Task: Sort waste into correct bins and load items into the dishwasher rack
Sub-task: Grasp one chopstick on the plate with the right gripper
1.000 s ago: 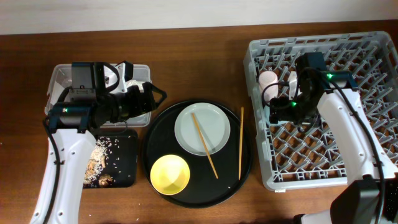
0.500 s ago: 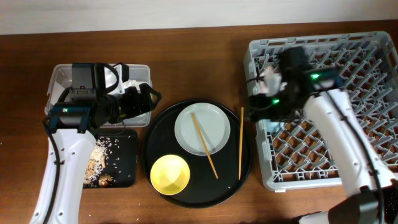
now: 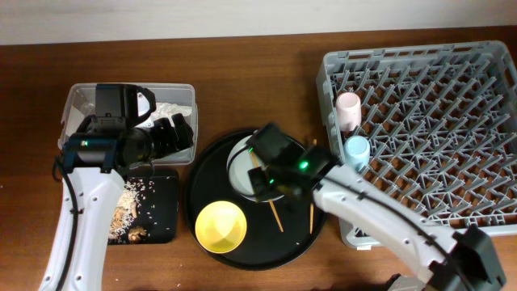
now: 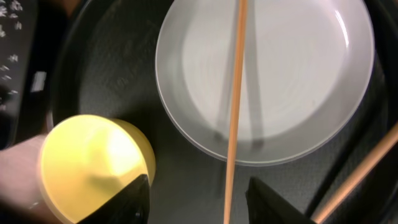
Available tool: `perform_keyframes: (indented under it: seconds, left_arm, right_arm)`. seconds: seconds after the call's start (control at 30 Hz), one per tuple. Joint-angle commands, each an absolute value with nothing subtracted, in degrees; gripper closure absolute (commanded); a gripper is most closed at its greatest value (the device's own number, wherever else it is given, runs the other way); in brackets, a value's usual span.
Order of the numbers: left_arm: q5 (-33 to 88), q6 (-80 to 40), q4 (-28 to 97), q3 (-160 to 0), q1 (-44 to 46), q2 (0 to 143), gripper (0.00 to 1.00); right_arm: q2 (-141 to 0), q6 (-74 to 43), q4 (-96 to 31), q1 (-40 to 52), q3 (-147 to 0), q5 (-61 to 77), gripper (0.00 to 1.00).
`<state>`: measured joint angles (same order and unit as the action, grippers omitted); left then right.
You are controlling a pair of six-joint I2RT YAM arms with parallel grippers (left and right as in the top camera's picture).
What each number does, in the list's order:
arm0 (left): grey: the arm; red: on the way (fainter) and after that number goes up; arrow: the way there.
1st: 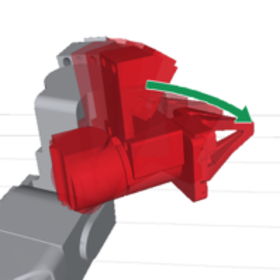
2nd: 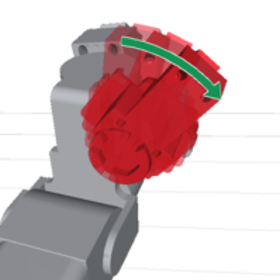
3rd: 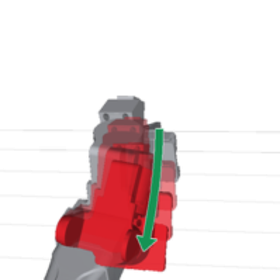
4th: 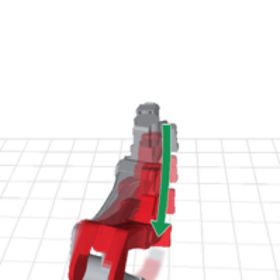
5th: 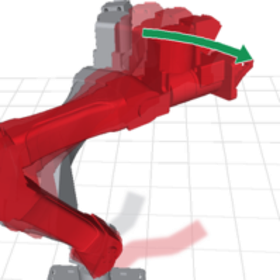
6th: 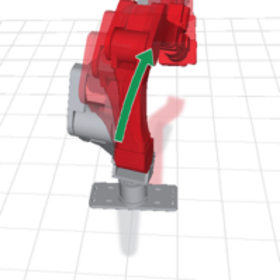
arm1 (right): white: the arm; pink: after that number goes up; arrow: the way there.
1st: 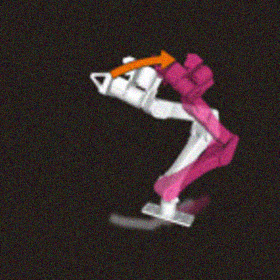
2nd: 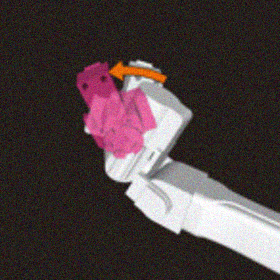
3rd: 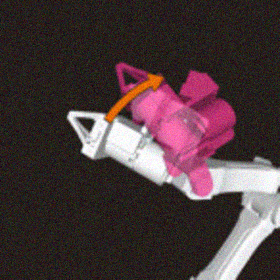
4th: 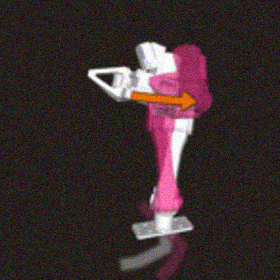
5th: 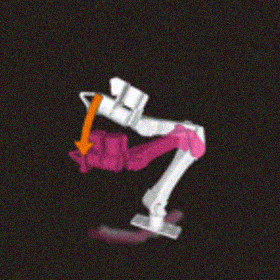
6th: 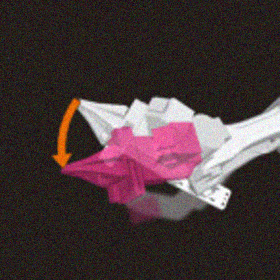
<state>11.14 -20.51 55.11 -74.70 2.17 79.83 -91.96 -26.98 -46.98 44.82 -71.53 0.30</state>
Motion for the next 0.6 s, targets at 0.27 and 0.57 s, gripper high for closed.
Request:
perform_keyframes:
  seconds: [0.27,0.57]
  left_arm:
    - [10.0,-19.62,55.2,-74.83,1.96,79.79,0.01]
    - [10.0,-19.62,55.2,-74.83,1.96,79.79,0.01]
  right_arm:
    - [-104.18,-27.94,-38.11,46.76,-69.21,-11.64,0.51]
    - [-110.28,-27.94,-38.17,46.76,-68.82,-11.64,0.55]
